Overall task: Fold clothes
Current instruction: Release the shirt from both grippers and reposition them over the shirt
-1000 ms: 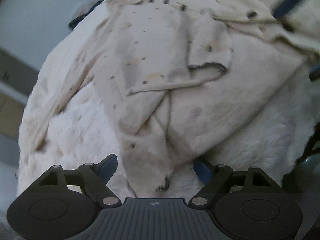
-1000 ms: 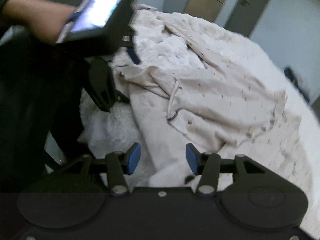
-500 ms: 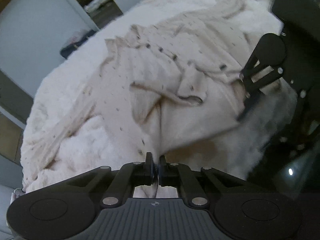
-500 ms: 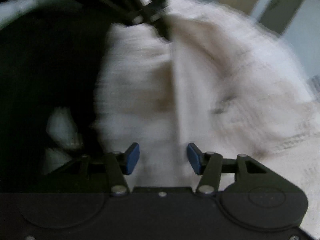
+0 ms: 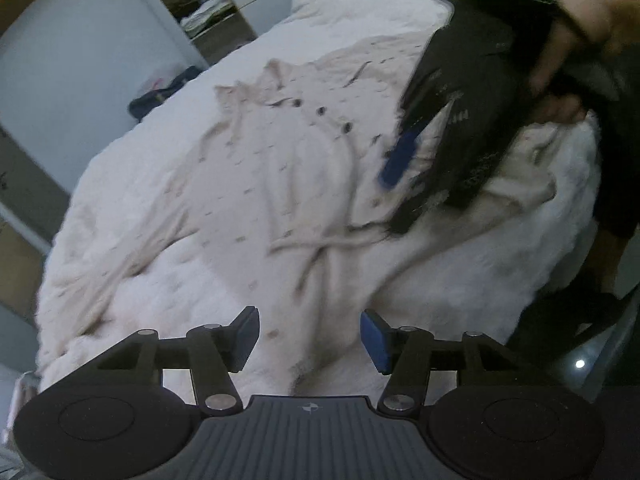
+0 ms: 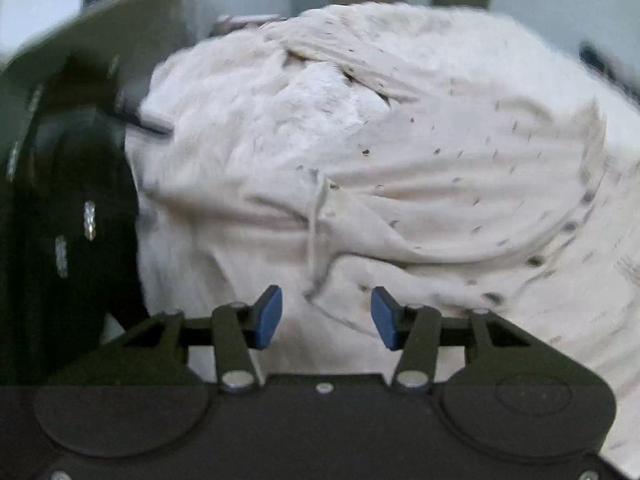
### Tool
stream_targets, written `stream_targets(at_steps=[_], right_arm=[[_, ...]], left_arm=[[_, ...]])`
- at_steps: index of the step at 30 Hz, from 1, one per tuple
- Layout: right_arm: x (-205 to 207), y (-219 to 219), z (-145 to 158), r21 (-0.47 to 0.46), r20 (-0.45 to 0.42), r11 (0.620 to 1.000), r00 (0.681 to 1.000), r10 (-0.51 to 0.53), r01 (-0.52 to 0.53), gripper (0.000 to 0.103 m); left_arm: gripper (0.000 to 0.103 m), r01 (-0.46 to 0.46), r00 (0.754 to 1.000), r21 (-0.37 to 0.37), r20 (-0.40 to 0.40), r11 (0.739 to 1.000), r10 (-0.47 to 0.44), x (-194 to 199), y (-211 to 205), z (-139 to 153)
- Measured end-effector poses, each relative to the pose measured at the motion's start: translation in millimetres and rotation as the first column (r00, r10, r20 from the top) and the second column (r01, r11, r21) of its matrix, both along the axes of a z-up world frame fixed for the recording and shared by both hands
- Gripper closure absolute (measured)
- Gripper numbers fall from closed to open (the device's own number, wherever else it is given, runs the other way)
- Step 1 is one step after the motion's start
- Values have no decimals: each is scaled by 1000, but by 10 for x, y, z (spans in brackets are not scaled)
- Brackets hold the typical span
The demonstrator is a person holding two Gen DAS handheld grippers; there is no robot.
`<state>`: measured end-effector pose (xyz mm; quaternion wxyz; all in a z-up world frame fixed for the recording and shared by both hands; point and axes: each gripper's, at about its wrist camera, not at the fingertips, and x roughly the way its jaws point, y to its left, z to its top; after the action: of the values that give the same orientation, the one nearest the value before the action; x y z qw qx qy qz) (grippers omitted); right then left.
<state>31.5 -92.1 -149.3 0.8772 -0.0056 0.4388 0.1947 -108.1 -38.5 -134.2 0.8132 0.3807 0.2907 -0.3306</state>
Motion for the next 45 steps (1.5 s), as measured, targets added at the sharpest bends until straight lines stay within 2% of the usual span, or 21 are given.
stream_targets(at_steps=[3,5,6,8,10,12,14,16,20,23,26,28,31,34,35,36,38,39,41,44,45], right_arm=[[164,129,-93,-101,8,993,998,-60,61,61],[217,167,-187,-161,-2,985,998,-58,57,80],[189,150,-196,-170,-5,984,998,-56,54,101],[91,27,-162,-121,-6,990,997,-77,76,102],[-78,-100,-59,-77,-5,992,995,-100,99,102],[-363,-299,129,-38,30,989,990,-141,142,102],[-545,-429,280,14,58,984,982,-178,177,102],[-725,-589,377,71,70,974,973,-219,214,103],[-883,-802,214,44,13,960,961,-276,275,102],[-1019,-914,133,-2,-14,960,959,-281,281,94],[-1147,-987,207,-33,0,961,962,-274,274,82],[-1156,-987,261,-45,23,962,963,-270,271,62],[-1023,-942,348,-68,87,959,960,-267,273,61],[-864,-886,427,-43,111,964,960,-257,263,59],[-839,-854,443,-48,122,970,965,-232,239,56],[-828,-819,449,-74,135,975,970,-200,211,48],[-853,-757,415,-190,168,968,977,-132,163,44],[-874,-721,387,-269,188,953,978,-93,142,44],[-936,-704,329,-373,220,910,970,-105,183,44],[-979,-754,283,-350,176,913,972,-158,212,43],[-995,-783,266,-321,147,920,972,-185,223,41]], left_arm=[[52,29,999,10,-17,1000,-29,6,-197,-159],[52,47,999,19,-25,999,-47,38,-315,-287],[52,52,998,26,-23,998,-51,59,-357,-352],[53,56,998,47,-11,997,-55,120,-436,-506],[60,71,997,63,-21,995,-70,150,-483,-607],[87,82,996,54,-34,995,-81,133,-474,-602],[97,74,996,24,-48,997,-73,111,-440,-554],[101,68,997,1,-46,998,-68,103,-404,-490],[101,49,996,-38,-69,998,-52,74,-347,-359],[101,69,991,-49,-111,996,-74,-59,-296,-295],[101,93,991,-6,-100,996,-93,-179,-275,-306],[100,78,991,-15,-105,997,-79,-155,-280,-290],[92,83,993,-11,-80,996,-84,-151,-331,-268],[70,128,991,-9,-40,992,-128,-250,-399,-251],[59,139,990,-6,-27,990,-139,-282,-416,-255],[48,147,989,-2,-12,989,-147,-306,-435,-271],[37,155,988,5,24,988,-155,-336,-475,-337],[36,162,986,7,34,987,-162,-336,-500,-381],[36,179,983,9,34,984,-179,-306,-558,-485],[39,199,979,6,43,980,-199,-277,-695,-599],[50,209,977,6,47,978,-209,-277,-740,-626]])
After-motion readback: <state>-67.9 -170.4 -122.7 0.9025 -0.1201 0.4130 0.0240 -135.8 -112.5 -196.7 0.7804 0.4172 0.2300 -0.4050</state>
